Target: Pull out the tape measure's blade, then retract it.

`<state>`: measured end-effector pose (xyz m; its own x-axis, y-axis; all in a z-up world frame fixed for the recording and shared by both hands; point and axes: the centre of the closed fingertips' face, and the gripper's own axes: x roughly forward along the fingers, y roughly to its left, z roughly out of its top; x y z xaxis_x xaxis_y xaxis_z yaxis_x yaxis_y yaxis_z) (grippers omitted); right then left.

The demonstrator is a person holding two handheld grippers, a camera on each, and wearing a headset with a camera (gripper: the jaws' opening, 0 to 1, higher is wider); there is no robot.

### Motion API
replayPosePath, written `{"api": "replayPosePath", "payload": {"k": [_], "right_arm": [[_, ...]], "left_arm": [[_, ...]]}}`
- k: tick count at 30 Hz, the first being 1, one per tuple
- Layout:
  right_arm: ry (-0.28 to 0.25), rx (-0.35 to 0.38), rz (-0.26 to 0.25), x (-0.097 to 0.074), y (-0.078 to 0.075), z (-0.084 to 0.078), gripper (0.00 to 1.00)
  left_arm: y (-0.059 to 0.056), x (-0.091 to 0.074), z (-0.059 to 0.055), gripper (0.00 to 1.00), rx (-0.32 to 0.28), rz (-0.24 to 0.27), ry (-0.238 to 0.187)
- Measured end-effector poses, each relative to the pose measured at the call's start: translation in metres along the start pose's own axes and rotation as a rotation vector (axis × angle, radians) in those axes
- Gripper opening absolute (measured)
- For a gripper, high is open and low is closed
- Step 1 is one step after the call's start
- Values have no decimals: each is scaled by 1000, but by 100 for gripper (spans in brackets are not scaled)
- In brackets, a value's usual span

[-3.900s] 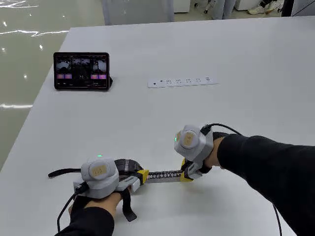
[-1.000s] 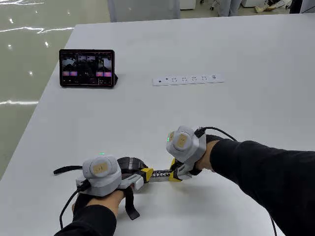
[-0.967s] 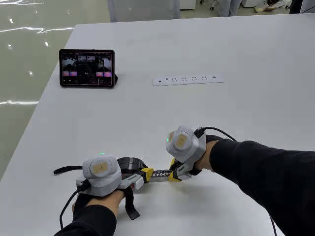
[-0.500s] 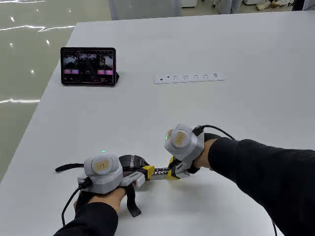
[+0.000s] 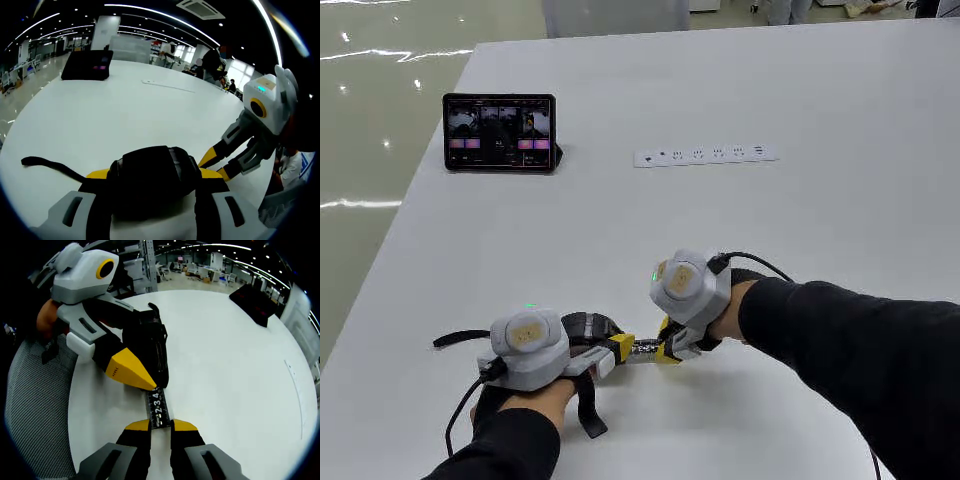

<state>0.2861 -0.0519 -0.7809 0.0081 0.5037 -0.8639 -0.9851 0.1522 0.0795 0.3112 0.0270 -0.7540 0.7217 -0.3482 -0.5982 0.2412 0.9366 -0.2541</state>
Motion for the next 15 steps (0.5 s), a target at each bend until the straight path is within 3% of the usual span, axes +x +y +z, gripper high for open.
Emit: {"api": "replayPosePath", "payload": {"k": [15], "right_arm": [[-17, 8, 3, 3, 2, 6, 10]], "left_arm": [[0, 0, 0, 62, -5, -4, -1]]}}
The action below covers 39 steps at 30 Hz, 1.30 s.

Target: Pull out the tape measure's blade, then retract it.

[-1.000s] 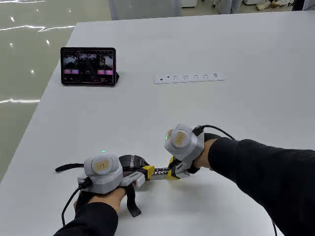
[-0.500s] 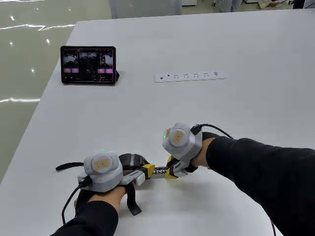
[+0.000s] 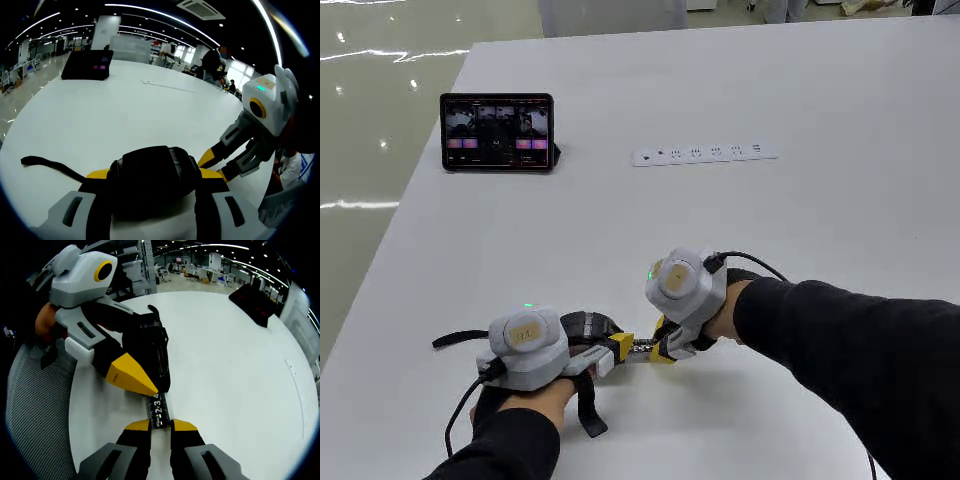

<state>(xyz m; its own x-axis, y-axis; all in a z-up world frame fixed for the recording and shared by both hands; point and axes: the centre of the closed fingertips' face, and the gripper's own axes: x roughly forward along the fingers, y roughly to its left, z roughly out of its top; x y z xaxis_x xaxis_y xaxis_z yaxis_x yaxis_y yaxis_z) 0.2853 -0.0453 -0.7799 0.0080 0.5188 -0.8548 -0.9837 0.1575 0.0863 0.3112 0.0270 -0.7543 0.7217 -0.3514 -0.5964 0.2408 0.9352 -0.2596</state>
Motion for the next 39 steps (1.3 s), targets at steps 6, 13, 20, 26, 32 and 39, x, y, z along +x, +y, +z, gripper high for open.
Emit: {"api": "replayPosePath", "payload": {"k": [6, 13, 20, 26, 32, 39], "right_arm": [[-12, 0, -3, 1, 0, 3, 10], [-14, -38, -6, 2, 1, 5, 11], [-16, -2, -5, 4, 0, 7, 11], [-18, -34, -9, 6, 2, 9, 11], [-24, -45, -8, 7, 0, 11, 11], [-30, -45, 2, 7, 1, 11, 10]], "left_arm": [[0, 0, 0, 62, -2, 0, 1], [0, 0, 0, 62, -1, -5, 1], [0, 0, 0, 62, -4, -1, 2], [1, 0, 0, 62, -12, 7, 2], [0, 0, 0, 62, -12, 5, 2], [0, -1, 0, 62, -13, 1, 1]]}}
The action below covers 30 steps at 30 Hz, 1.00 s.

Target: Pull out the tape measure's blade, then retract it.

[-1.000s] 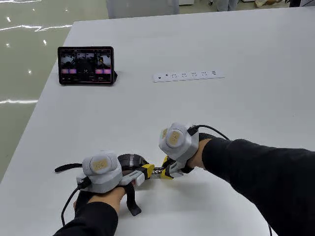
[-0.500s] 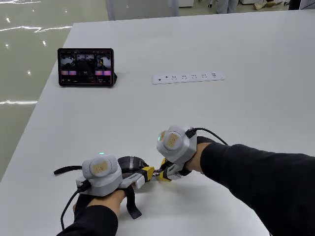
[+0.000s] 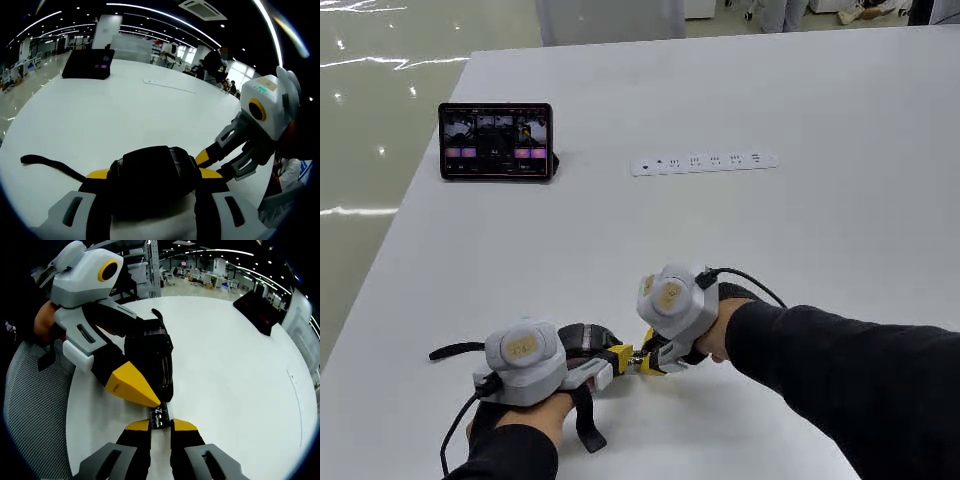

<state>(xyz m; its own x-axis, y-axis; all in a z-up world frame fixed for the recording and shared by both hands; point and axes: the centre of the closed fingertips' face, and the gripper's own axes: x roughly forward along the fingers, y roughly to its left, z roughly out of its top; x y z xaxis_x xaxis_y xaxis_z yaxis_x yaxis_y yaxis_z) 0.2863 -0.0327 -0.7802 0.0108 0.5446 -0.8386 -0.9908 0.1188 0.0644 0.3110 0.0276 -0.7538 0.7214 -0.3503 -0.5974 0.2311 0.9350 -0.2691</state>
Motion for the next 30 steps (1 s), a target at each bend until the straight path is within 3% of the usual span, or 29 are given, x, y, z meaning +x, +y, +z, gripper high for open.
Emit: {"api": "replayPosePath", "payload": {"k": [13, 28, 30], "right_arm": [[-35, 12, 1, 11, 4, 16, 10], [-37, 14, -7, 10, 3, 16, 12], [-36, -12, -15, 11, 4, 15, 12]], "left_arm": [[0, -1, 0, 62, -2, -6, 1], [0, 1, 0, 64, 12, -1, -12], [-1, 0, 0, 64, 21, 0, -16]]}}
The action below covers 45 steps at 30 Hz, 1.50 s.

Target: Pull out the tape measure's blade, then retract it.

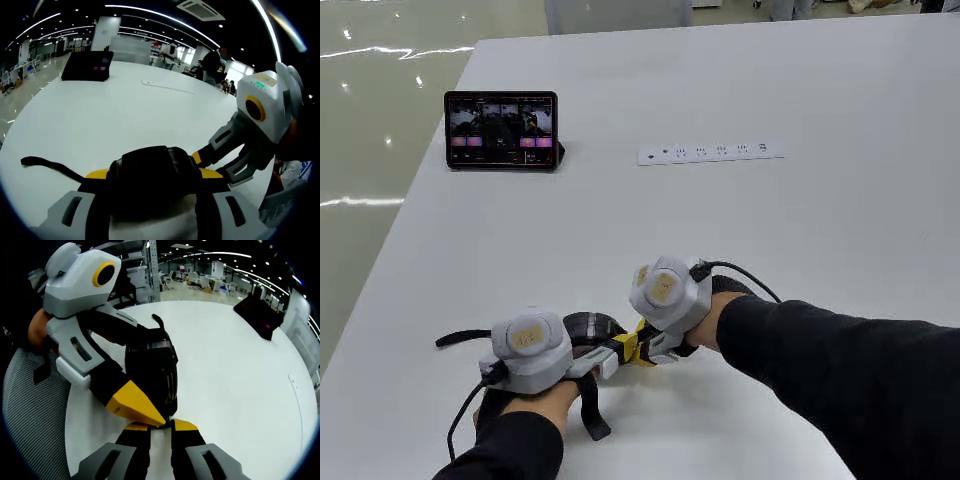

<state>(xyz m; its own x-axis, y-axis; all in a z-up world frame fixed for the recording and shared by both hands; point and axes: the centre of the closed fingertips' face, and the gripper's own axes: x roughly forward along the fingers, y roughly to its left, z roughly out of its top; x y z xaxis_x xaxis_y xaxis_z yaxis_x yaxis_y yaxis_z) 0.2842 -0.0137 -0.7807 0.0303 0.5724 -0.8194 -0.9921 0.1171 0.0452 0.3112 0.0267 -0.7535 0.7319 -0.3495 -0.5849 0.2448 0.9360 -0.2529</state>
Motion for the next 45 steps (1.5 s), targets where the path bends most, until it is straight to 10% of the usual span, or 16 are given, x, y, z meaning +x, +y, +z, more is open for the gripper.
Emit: {"api": "replayPosePath", "payload": {"k": [30, 45], "right_arm": [[-110, 104, -55, -37, -2, -12, 26], [-161, 151, -77, -66, 9, -46, 39]], "left_arm": [[7, -16, 4, 85, 117, -109, 31], [17, -35, 3, 99, 225, -186, 44]]}}
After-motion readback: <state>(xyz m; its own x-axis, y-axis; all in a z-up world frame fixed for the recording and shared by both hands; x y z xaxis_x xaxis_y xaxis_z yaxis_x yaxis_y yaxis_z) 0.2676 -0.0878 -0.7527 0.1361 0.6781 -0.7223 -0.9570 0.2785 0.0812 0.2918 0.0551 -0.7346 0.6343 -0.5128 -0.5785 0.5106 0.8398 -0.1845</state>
